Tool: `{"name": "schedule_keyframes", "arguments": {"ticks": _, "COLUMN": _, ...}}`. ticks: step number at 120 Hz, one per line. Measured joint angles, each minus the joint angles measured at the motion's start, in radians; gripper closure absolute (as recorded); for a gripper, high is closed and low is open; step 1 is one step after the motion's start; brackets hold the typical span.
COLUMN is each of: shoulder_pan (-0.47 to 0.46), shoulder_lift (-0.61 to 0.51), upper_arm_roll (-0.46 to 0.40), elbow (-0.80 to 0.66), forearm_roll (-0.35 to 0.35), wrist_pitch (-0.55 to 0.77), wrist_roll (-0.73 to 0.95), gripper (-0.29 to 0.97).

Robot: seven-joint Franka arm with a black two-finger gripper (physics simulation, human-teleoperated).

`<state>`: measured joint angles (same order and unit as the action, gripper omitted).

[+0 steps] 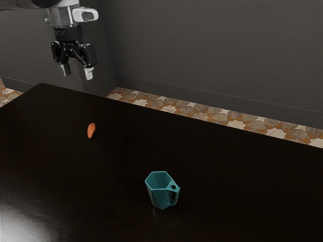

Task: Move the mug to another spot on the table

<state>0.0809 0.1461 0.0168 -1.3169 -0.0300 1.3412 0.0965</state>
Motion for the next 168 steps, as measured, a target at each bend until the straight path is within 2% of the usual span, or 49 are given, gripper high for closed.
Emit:
{"name": "schedule_keyframes", "arguments": {"ticks": 13, "shoulder_pan": -0.015, "shoulder_lift": -0.015, "upper_arm_roll": -0.003, "elbow": -0.017, "forearm_roll": 0.000, "wrist_pitch": 0.067, "wrist_roll": 0.014, "gripper": 0.02}}
{"name": "schedule_keyframes", "arguments": {"ticks": 28, "shoulder_pan": -0.088, "shoulder_lift": -0.160, "upper_arm_roll": -0.013, "elbow": -0.290, "forearm_roll": -0.002, "wrist_pitch": 0.184, "wrist_roll": 0.028, "gripper": 0.02}}
{"name": "schedule_keyframes", "arguments": {"ticks": 40, "shoulder_pan": -0.156, "shoulder_lift": -0.197, "upper_arm_roll": -0.022, "elbow": -0.391, "forearm_roll": -0.001, "wrist_pitch": 0.246, "wrist_roll": 0.050, "gripper": 0.02}}
{"name": "schedule_keyframes", "arguments": {"ticks": 67, "shoulder_pan": -0.214, "shoulder_lift": -0.091, "upper_arm_roll": -0.175, "elbow": -0.411, "forearm_roll": 0.027, "wrist_pitch": 0.353, "wrist_roll": 0.166, "gripper": 0.02}}
{"name": "schedule_keyframes", "arguments": {"ticks": 83, "shoulder_pan": -0.225, "shoulder_lift": -0.015, "upper_arm_roll": -0.315, "elbow": -0.395, "forearm_roll": 0.059, "wrist_pitch": 0.403, "wrist_roll": 0.240, "gripper": 0.02}}
{"name": "schedule_keyframes", "arguments": {"ticks": 96, "shoulder_pan": -0.240, "shoulder_lift": 0.075, "upper_arm_roll": -0.418, "elbow": -0.346, "forearm_roll": 0.132, "wrist_pitch": 0.432, "wrist_roll": 0.293, "gripper": 0.02}}
{"name": "schedule_keyframes", "arguments": {"ticks": 116, "shoulder_pan": -0.296, "shoulder_lift": 0.217, "upper_arm_roll": -0.470, "elbow": -0.268, "forearm_roll": 0.289, "wrist_pitch": 0.456, "wrist_roll": 0.363, "gripper": 0.03}}
{"name": "schedule_keyframes", "arguments": {"ticks": 147, "shoulder_pan": -0.362, "shoulder_lift": 0.375, "upper_arm_roll": -0.482, "elbow": -0.221, "forearm_roll": 0.494, "wrist_pitch": 0.469, "wrist_roll": 0.421, "gripper": 0.08}}
{"name": "schedule_keyframes", "arguments": {"ticks": 157, "shoulder_pan": -0.377, "shoulder_lift": 0.404, "upper_arm_roll": -0.478, "elbow": -0.218, "forearm_roll": 0.553, "wrist_pitch": 0.466, "wrist_roll": 0.411, "gripper": 0.13}}
{"name": "schedule_keyframes", "arguments": {"ticks": 168, "shoulder_pan": -0.386, "shoulder_lift": 0.418, "upper_arm_roll": -0.476, "elbow": -0.224, "forearm_roll": 0.589, "wrist_pitch": 0.447, "wrist_roll": 0.399, "gripper": 0.21}}
